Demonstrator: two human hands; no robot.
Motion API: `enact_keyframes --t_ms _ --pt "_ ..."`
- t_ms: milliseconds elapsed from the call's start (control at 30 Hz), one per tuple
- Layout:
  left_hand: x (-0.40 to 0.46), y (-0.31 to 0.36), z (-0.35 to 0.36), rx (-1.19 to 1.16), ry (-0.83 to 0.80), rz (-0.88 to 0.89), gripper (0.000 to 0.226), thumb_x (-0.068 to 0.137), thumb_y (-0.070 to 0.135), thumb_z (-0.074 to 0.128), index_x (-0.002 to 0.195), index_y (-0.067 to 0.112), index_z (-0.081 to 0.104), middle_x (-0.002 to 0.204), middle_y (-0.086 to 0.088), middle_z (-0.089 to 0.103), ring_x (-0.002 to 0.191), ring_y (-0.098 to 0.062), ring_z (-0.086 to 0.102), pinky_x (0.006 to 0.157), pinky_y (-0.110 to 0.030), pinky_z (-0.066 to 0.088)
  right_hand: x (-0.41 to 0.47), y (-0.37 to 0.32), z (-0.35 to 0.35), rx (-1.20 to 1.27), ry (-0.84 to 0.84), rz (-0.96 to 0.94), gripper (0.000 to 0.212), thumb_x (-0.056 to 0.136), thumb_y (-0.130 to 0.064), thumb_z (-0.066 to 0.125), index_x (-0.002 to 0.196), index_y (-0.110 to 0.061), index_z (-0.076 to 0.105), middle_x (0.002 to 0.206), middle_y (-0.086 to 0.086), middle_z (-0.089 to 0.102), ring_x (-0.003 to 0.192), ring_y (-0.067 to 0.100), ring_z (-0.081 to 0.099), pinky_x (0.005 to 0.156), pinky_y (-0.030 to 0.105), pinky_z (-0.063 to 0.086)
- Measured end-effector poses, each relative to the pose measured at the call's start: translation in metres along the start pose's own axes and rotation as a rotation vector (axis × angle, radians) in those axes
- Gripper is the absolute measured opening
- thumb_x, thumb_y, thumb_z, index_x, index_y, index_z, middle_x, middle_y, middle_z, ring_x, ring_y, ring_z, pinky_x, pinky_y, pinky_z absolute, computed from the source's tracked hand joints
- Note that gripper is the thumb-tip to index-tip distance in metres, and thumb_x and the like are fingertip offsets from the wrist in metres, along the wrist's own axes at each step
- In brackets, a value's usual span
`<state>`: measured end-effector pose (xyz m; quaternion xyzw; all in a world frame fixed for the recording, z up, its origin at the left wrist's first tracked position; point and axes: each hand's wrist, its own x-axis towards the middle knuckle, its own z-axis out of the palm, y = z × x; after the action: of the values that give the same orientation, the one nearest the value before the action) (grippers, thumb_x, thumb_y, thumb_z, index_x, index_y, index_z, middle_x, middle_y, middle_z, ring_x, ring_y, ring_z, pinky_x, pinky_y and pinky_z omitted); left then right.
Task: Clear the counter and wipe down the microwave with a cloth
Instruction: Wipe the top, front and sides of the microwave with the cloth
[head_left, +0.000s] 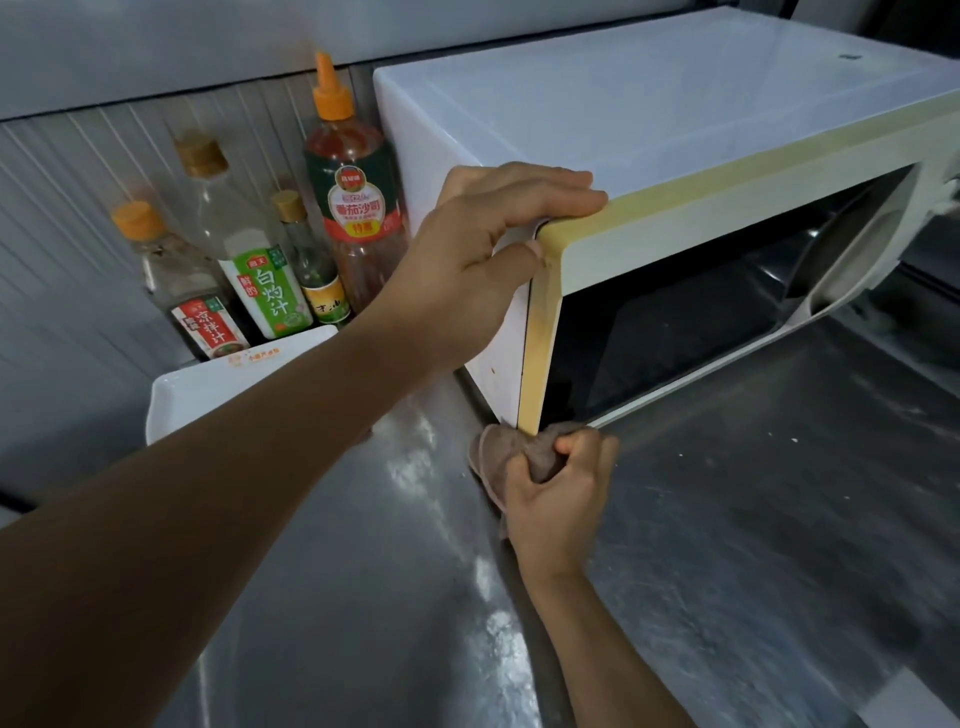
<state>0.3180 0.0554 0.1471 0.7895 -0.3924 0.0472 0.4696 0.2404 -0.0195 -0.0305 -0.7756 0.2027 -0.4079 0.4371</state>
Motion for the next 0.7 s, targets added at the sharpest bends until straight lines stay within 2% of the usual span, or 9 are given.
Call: enact_keyframes --t_ms 100,233,300,367,467,567,700 --pt "-0.001 0.001 0.001 0.006 0.008 -0.017 0.051 0.081 0.0 0.039 0.118 0.03 0.057 0.13 0.012 0.053 0.132 -0.014 0.036 0.113 -0.026 0.025 -0.005 0.006 0.002 0.004 -0.022 0.042 0.046 0.064 0.011 0.068 0.08 -0.019 0.036 0.093 0.002 0.04 0.069 -0.004 0.046 0.063 -0.004 0.036" --pt "-0.002 0.007 0.001 0.022 0.025 -0.054 0.047 0.085 0.004 0.038 0.12 0.023 0.061 0.129 0.014 0.053 0.13 -0.009 0.035 0.107 -0.009 0.024 -0.011 0.009 -0.006 -0.005 -0.07 0.053 0.036 0.073 0.007 0.07 0.087 -0.016 0.046 0.099 0.001 0.044 0.075 -0.001 0.048 0.066 -0.003 0.037" --pt "-0.001 0.012 0.001 0.031 0.038 -0.069 0.042 0.087 0.011 0.036 0.118 0.024 0.063 0.126 0.014 0.055 0.128 -0.009 0.038 0.106 -0.012 0.027 -0.017 0.013 -0.009 -0.027 -0.074 0.07 0.025 0.08 0.003 0.066 0.1 -0.007 0.055 0.108 0.006 0.049 0.085 0.002 0.049 0.072 -0.004 0.037" --pt "0.002 0.02 0.001 0.125 0.069 -0.049 0.038 0.092 0.02 0.035 0.114 0.023 0.065 0.12 0.013 0.058 0.121 -0.01 0.043 0.1 -0.015 0.033 -0.017 0.015 -0.011 -0.025 -0.063 0.078 0.027 0.083 0.004 0.063 0.108 -0.002 0.058 0.116 0.011 0.051 0.095 0.005 0.05 0.079 -0.007 0.033" --pt "0.011 0.032 0.003 0.341 0.076 0.018 0.038 0.094 0.028 0.034 0.11 0.022 0.067 0.11 0.01 0.061 0.107 -0.017 0.047 0.091 -0.033 0.037 -0.003 0.016 -0.015 -0.004 -0.029 0.119 0.029 0.082 0.007 0.062 0.11 0.003 0.059 0.115 0.015 0.052 0.095 0.014 0.052 0.08 -0.009 0.029" --pt "0.027 0.039 0.009 0.466 0.041 0.067 0.039 0.092 0.032 0.034 0.112 0.025 0.067 0.116 0.007 0.061 0.109 -0.021 0.05 0.093 -0.044 0.037 0.015 0.025 -0.02 -0.02 -0.018 0.107 0.03 0.077 0.011 0.066 0.106 0.005 0.06 0.109 0.018 0.053 0.091 0.019 0.053 0.08 -0.001 0.032" --pt "0.055 0.049 0.027 0.609 -0.094 0.066 0.047 0.087 0.036 0.029 0.121 0.03 0.061 0.127 0.007 0.057 0.115 -0.023 0.046 0.094 -0.038 0.035 0.053 0.047 -0.029 -0.056 0.051 0.158 0.029 0.073 0.011 0.067 0.102 0.007 0.06 0.102 0.021 0.057 0.088 0.027 0.056 0.077 0.009 0.03"
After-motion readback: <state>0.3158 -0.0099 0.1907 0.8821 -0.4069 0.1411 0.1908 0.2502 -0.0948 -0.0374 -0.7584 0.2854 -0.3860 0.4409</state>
